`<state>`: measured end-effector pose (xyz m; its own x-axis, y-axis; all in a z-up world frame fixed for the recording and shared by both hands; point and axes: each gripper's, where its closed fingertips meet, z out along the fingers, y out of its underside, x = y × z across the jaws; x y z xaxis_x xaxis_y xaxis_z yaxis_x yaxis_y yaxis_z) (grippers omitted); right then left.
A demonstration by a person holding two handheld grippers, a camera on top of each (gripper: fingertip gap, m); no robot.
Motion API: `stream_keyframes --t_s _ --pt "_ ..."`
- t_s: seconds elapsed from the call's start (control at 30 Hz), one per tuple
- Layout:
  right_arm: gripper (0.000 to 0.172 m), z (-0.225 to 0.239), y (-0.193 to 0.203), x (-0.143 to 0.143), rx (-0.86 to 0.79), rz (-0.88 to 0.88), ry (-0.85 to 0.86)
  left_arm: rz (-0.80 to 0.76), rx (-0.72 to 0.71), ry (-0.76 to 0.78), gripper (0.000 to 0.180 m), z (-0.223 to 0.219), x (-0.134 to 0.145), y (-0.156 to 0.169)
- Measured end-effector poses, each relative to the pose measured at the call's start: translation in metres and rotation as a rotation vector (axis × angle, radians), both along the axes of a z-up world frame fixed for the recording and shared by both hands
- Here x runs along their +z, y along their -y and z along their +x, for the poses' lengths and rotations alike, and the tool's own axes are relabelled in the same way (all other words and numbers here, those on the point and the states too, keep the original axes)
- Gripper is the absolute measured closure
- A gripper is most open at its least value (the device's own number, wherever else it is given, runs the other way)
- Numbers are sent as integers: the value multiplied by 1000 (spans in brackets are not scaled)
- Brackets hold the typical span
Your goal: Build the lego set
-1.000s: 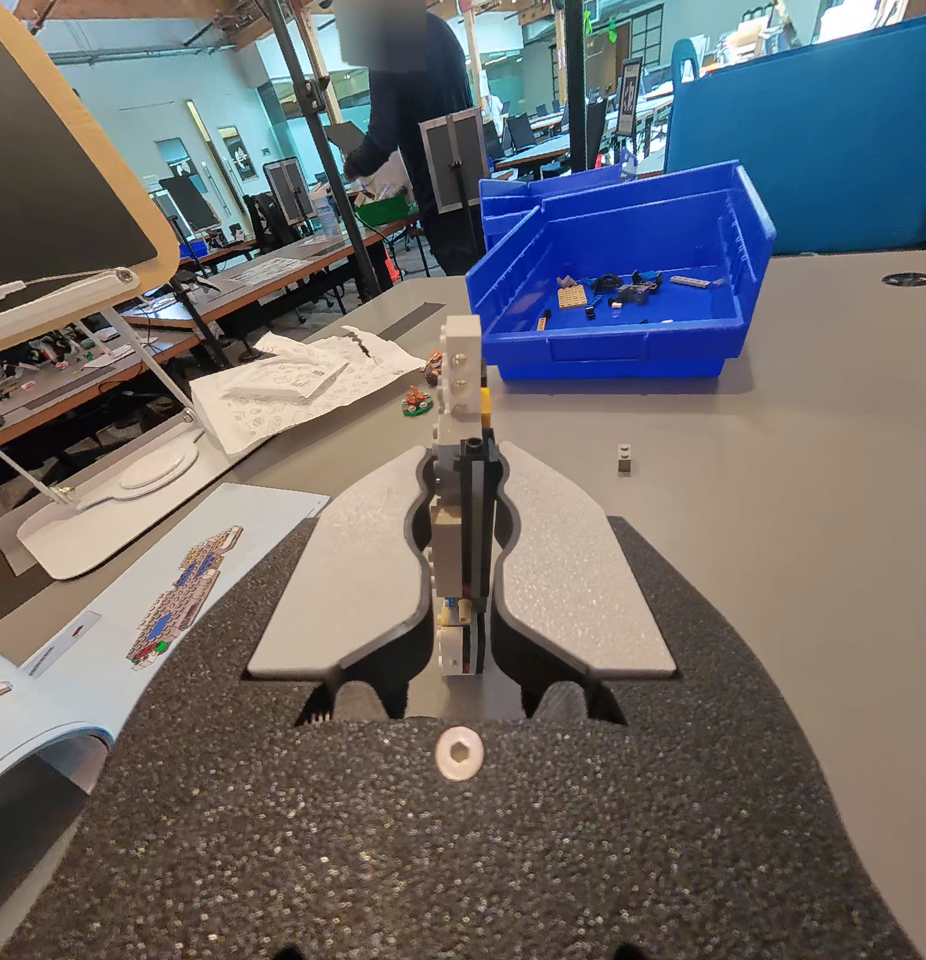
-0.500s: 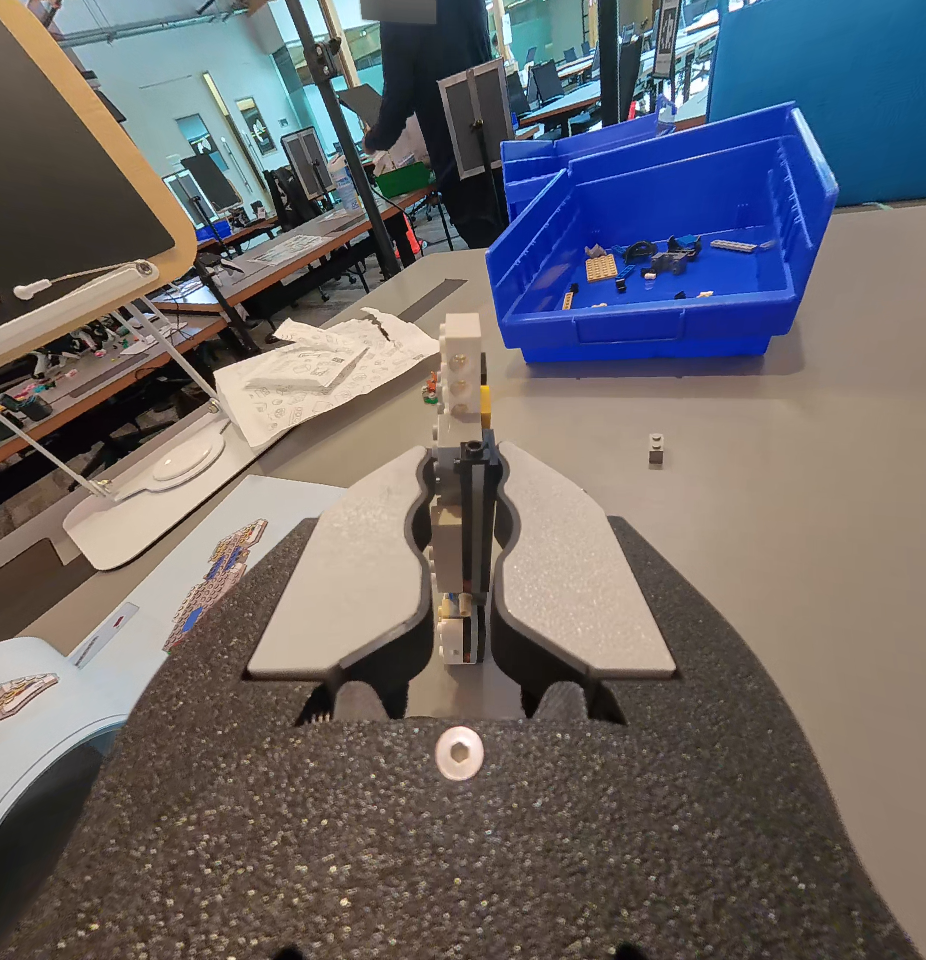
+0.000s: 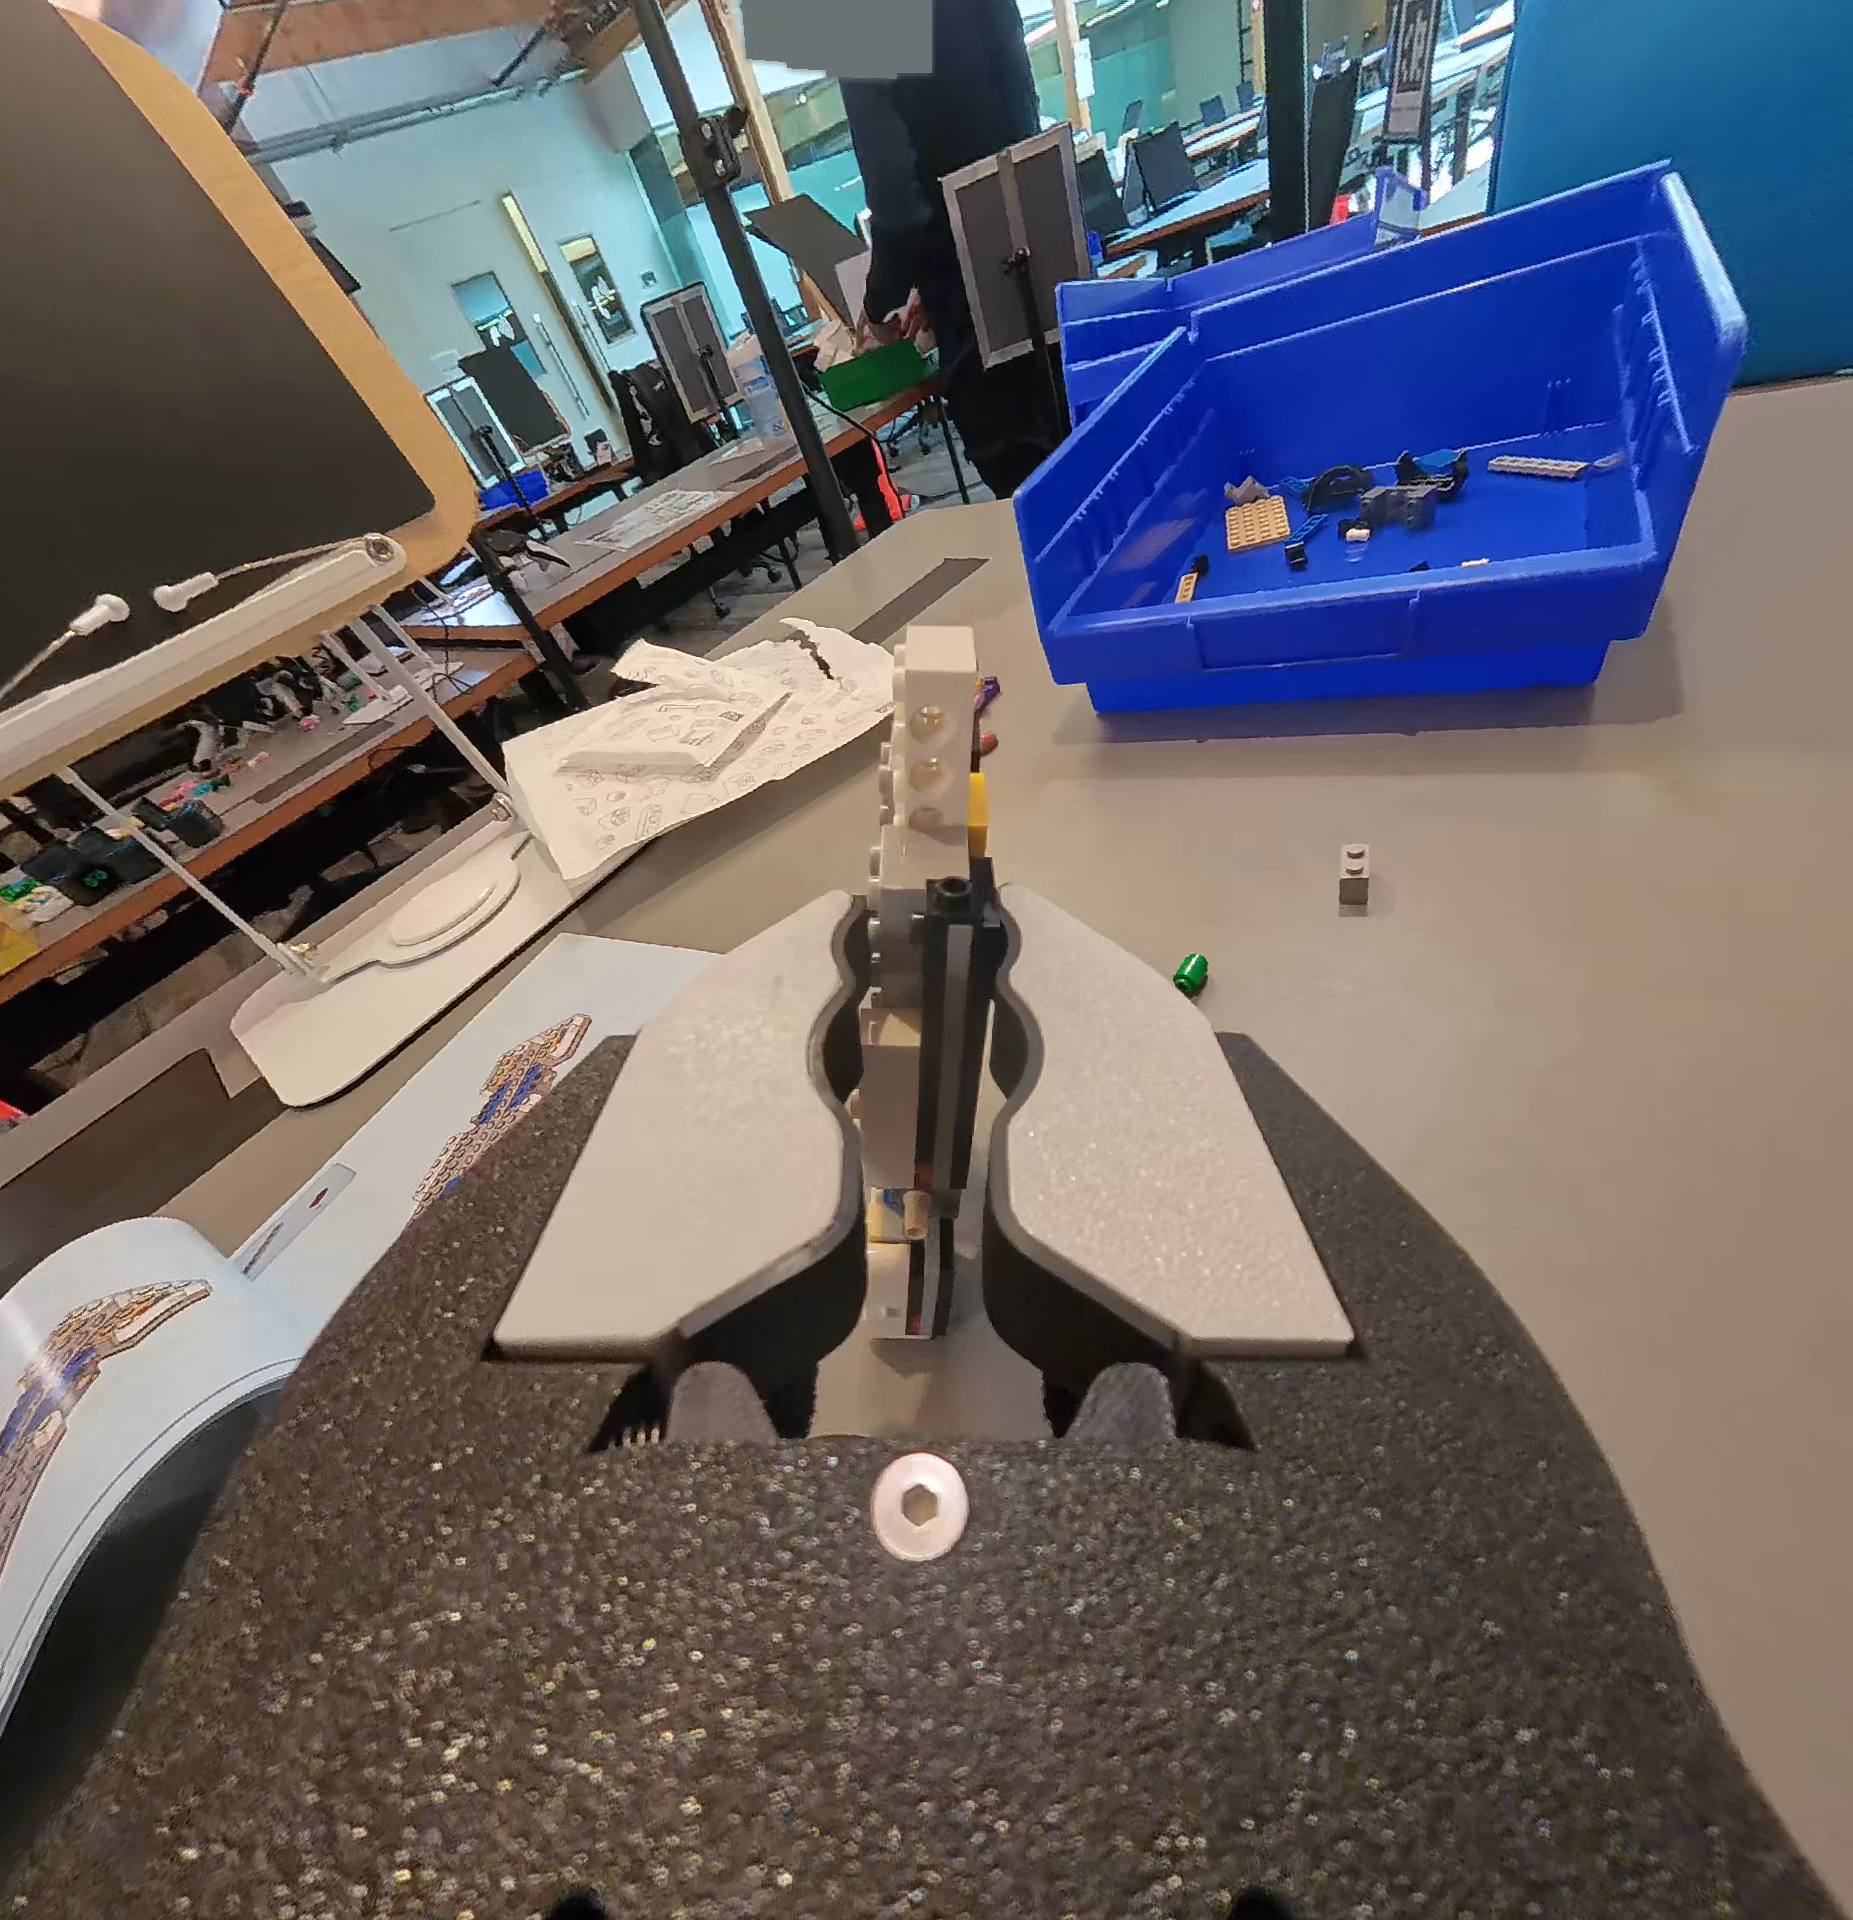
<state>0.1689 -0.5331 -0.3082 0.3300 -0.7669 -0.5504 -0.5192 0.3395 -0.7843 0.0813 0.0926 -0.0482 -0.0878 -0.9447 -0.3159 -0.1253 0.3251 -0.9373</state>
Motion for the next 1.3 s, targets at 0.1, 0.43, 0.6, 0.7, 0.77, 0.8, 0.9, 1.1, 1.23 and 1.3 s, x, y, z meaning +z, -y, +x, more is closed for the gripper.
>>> stream_keyframes --t_s 0.1,0.43,0.6,0.7,0.77,0.8,0.9,1.1,1.23,1.3 --pt "146 -11 -6 -7 29 14 -10 29 15 -4 160 -1 -3 5" --pt "146 -77 12 -42 71 88 -73 176 72 -41 156 -17 -24 20" --pt "145 -136 1 -57 156 58 -85 222 93 -36 157 -28 -25 15" --pt "145 -171 4 -64 173 51 -91 263 105 -43 157 -33 -28 13" --pt "144 -194 14 -67 164 51 -94 299 101 -52 157 -34 -31 14" --pt "144 -205 22 -70 151 45 -98 313 102 -57 157 -34 -32 15" --pt "144 -237 56 -82 69 22 -118 363 109 -76 157 -32 -37 16" --pt "144 -303 117 -117 -143 42 -198 490 112 -114 156 -27 -49 21" --pt "144 -334 122 -132 -195 53 -235 561 113 -136 156 -26 -56 24" --pt "144 -342 117 -135 -187 48 -243 596 111 -146 156 -26 -59 25"
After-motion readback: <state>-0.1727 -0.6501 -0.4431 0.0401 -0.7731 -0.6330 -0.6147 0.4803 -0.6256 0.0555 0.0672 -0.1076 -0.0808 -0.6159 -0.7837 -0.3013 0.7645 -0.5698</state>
